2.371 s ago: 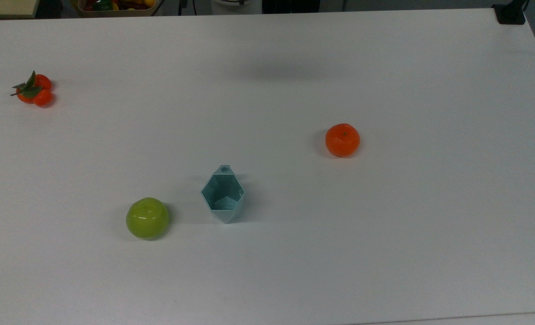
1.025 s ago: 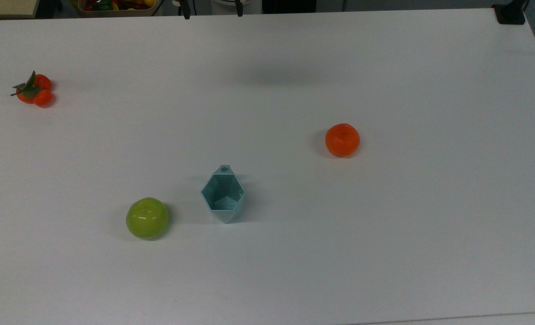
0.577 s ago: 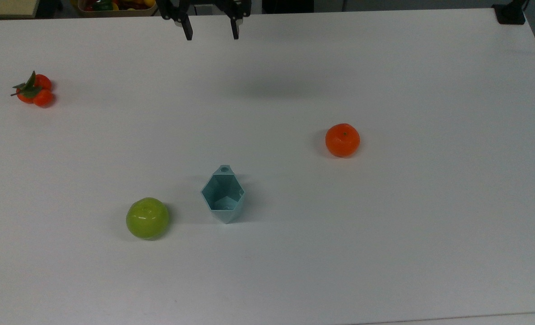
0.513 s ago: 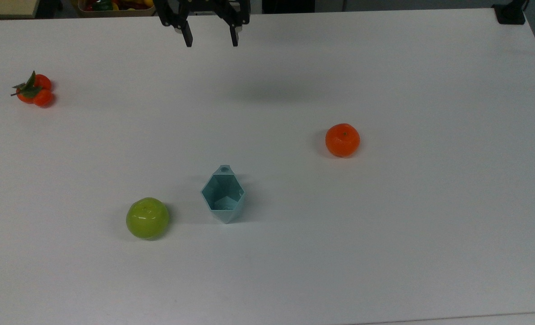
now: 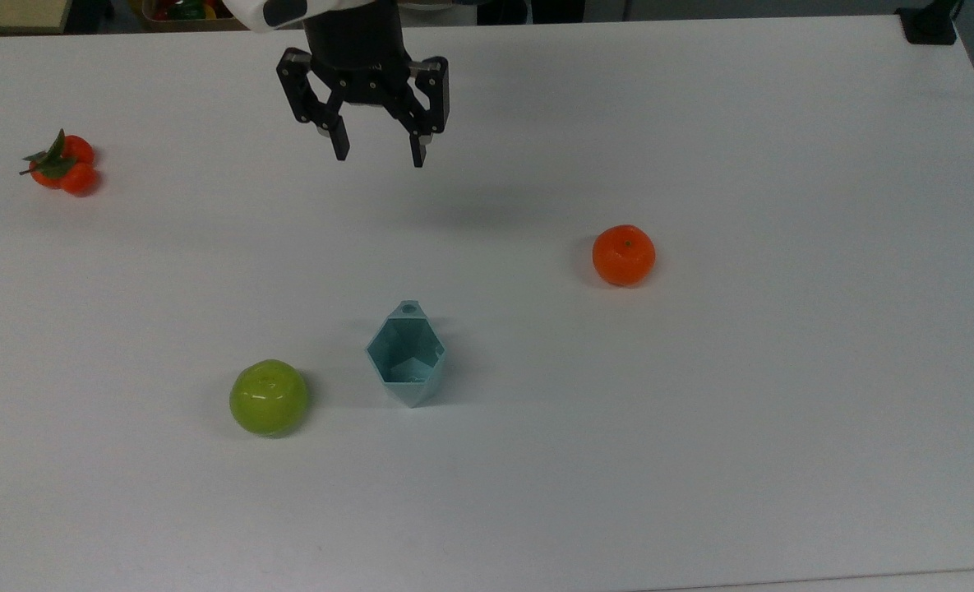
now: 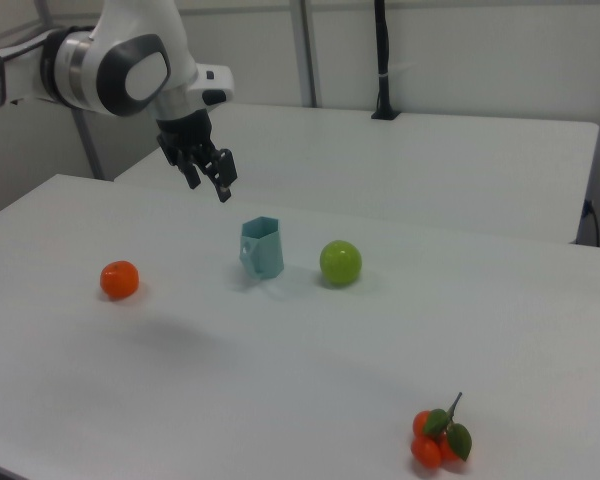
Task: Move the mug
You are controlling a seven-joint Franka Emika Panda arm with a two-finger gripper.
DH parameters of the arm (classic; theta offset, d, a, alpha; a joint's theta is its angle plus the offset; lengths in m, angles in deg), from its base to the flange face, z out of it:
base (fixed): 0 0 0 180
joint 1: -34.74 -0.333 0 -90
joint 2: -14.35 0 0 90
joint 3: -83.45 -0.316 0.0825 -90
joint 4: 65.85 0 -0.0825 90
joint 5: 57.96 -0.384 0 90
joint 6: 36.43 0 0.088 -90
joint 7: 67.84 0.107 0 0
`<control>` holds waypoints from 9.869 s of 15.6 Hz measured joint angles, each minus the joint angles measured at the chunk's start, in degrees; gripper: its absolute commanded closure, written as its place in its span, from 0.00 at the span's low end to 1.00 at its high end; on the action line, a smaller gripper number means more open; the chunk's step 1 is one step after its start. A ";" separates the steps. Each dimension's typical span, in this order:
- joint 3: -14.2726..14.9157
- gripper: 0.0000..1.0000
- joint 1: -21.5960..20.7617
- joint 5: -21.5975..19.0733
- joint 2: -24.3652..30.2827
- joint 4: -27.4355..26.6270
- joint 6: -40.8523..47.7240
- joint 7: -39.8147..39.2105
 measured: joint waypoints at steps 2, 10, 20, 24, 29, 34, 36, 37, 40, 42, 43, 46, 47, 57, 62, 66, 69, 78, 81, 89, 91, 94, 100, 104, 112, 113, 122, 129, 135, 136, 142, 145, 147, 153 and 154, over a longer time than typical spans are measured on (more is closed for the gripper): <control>-0.01 0.29 -0.27 0.35 -1.15 -0.39 -2.02 0.65; -0.02 0.29 -0.88 2.65 -6.31 -3.43 -10.77 0.65; -0.06 0.30 -2.68 3.84 -12.88 -3.76 -18.66 0.74; -0.05 0.30 -3.19 4.59 -14.77 -3.77 -20.24 0.87; -0.05 0.31 -3.17 5.25 -16.69 -3.78 -22.45 0.87; -0.05 0.38 -3.15 6.53 -18.44 -3.78 -25.24 0.88; -0.05 0.47 -3.15 7.06 -18.93 -3.78 -25.34 0.88; -0.05 0.50 -3.15 7.11 -19.10 -3.78 -25.34 0.88; -0.05 0.51 -3.15 7.12 -19.35 -3.78 -26.66 0.88; -0.05 0.53 -3.13 7.12 -19.54 -3.78 -28.18 0.88; -0.05 0.55 -3.13 7.12 -19.68 -3.78 -28.51 0.88; -0.05 0.60 -3.12 7.44 -20.06 -3.78 -28.74 0.88; -0.05 0.61 -3.12 7.69 -20.13 -3.78 -28.74 0.88; -0.05 0.91 -3.12 8.09 -20.24 -3.72 -28.88 0.88; -0.05 0.95 -3.12 8.10 -20.24 -3.72 -28.88 0.88; -0.04 0.95 -3.01 8.10 -20.15 -3.61 -28.88 0.88; 0.01 0.95 -2.89 8.10 -19.14 -3.58 -28.88 0.89; 0.11 0.95 -2.07 8.09 -9.95 -3.63 -21.24 1.16; 0.14 0.95 -1.54 7.93 -5.87 -3.69 -14.64 1.17; 0.19 0.95 0.23 5.37 4.74 -8.32 -2.90 -3.27; 0.20 0.95 0.79 3.84 8.12 -10.84 0.38 -7.23; 0.57 0.95 1.61 3.16 13.07 -15.71 3.25 -11.94; 4.02 0.92 1.74 3.11 20.03 -28.00 5.57 -21.84; 5.21 0.92 2.35 3.12 20.52 -34.06 0.99 -23.27; 5.40 0.91 4.12 3.12 20.20 -47.19 -16.56 -23.82; 5.40 0.91 4.14 3.12 20.15 -48.42 -18.34 -23.83; 5.40 0.63 4.15 3.12 19.68 -50.88 -22.13 -23.86; 5.40 0.26 4.16 3.12 19.13 -51.33 -22.10 -23.86; 5.37 0.00 4.05 3.12 19.56 -46.24 -11.98 -23.71; 5.30 0.00 3.88 3.12 19.72 -43.64 -8.78 -23.67; 4.55 0.00 3.70 2.38 20.19 -27.49 6.01 -21.22; 2.20 0.00 3.66 1.48 20.24 -20.00 12.25 -13.83; -0.29 0.00 3.60 1.47 20.24 -16.69 14.55 -7.80; -5.92 0.00 3.69 1.47 18.70 -8.62 20.74 3.91; -6.63 0.00 3.79 1.47 18.10 -7.71 20.94 4.36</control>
